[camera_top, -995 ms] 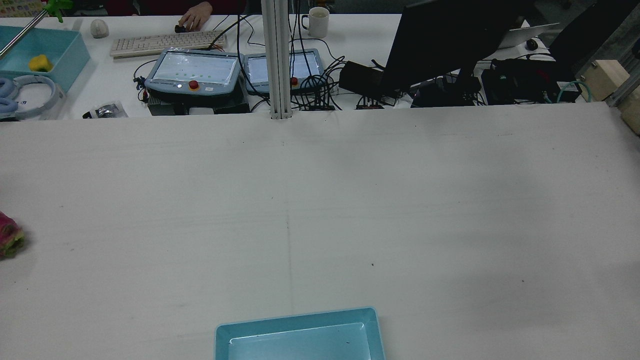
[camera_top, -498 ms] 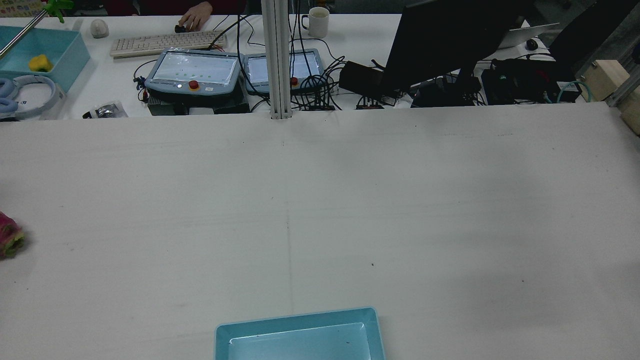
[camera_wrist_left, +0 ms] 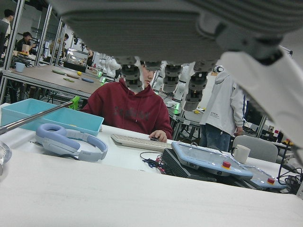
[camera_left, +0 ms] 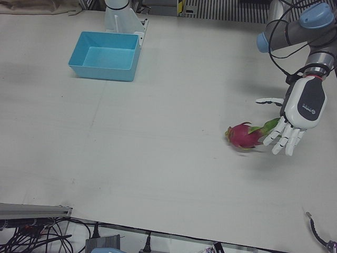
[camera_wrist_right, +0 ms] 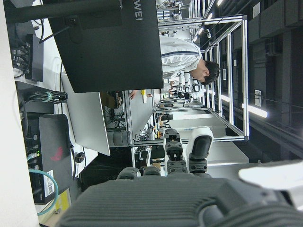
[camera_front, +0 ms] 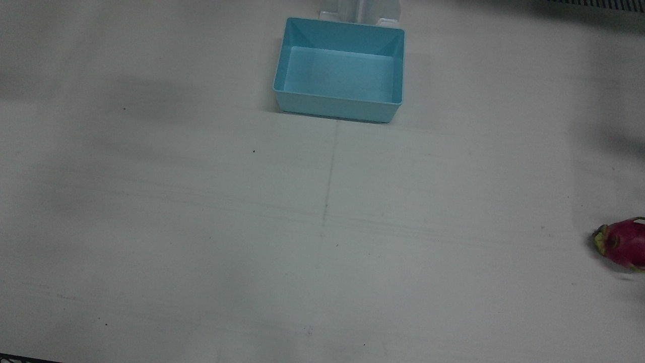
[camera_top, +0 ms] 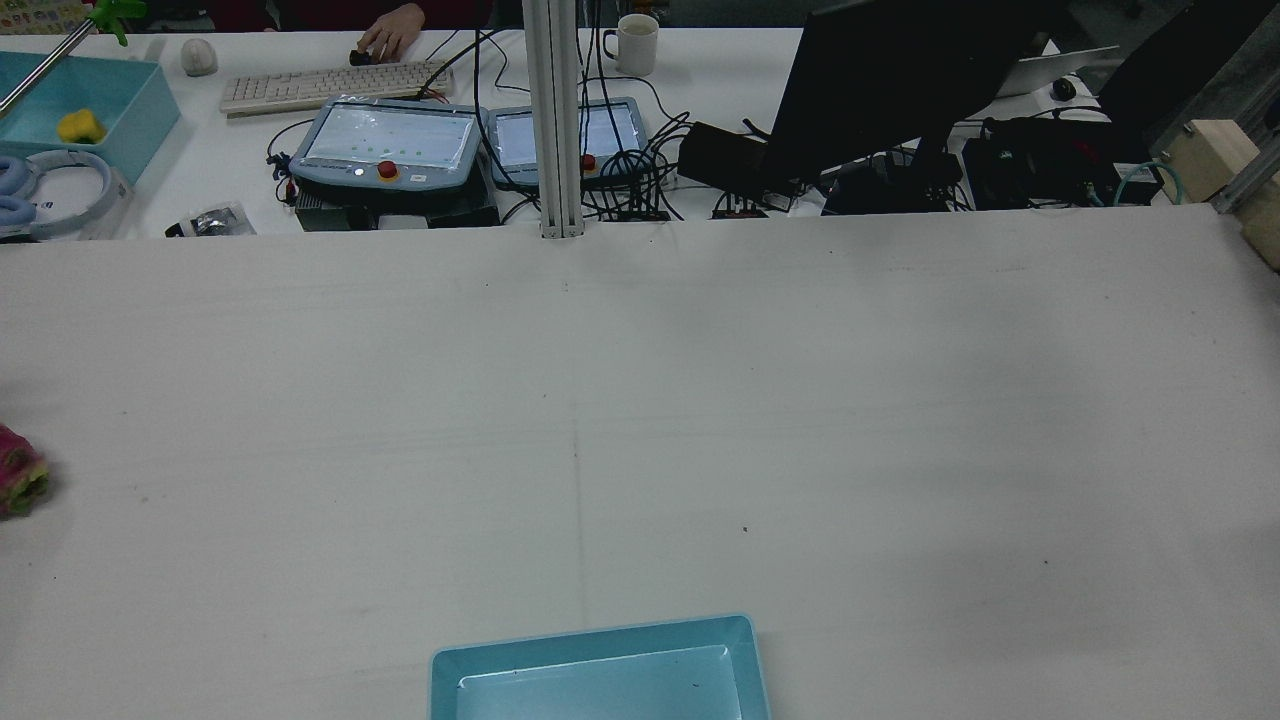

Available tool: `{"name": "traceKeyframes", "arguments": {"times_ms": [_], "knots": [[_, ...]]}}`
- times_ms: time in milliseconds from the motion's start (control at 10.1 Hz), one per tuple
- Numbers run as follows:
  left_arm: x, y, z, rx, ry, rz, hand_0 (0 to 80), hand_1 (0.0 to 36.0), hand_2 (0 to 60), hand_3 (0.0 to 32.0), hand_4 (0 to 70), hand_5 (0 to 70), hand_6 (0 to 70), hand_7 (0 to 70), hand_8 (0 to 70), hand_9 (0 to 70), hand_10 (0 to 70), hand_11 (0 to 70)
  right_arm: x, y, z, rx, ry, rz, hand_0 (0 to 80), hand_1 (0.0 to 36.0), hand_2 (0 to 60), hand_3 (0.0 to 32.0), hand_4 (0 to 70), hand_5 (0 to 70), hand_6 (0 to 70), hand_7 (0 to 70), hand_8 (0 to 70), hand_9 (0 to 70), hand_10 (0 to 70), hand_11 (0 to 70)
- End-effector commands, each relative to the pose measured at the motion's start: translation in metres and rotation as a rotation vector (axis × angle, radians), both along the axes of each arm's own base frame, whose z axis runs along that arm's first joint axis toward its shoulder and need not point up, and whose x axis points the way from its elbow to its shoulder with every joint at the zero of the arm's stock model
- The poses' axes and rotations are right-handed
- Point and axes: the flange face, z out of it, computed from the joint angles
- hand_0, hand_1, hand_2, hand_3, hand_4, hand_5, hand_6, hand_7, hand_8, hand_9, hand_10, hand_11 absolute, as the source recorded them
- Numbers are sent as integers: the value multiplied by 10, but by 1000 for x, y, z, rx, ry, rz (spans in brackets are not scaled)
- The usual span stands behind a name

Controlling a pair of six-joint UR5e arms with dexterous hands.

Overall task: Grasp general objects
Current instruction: 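Lower the left hand down beside the dragon fruit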

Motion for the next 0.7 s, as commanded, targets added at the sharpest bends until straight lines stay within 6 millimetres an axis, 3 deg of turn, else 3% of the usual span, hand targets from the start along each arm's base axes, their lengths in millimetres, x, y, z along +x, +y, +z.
{"name": "traceKeyframes", "arguments": {"times_ms": [0,299,398,597], "knots": [[54,-1,6,-7,3,57,556,174,0,0,210,186,116,212,47,28,46,81,0,0,0,0,0,1,0,0,0,0,0,0,0,0,0,0,0,0],[48,-4,12,2,9,-21,549,172,0,0,177,157,96,195,36,25,22,46,0,0,0,0,0,1,0,0,0,0,0,0,0,0,0,0,0,0],[47,-4,16,7,4,-35,563,187,0,0,128,143,73,182,29,22,27,56,0,0,0,0,0,1,0,0,0,0,0,0,0,0,0,0,0,0],[47,-4,21,35,-58,-41,559,191,0,0,100,104,57,155,22,17,44,81,0,-1,-1,1,0,1,0,0,0,0,0,0,0,0,0,0,0,0]]}}
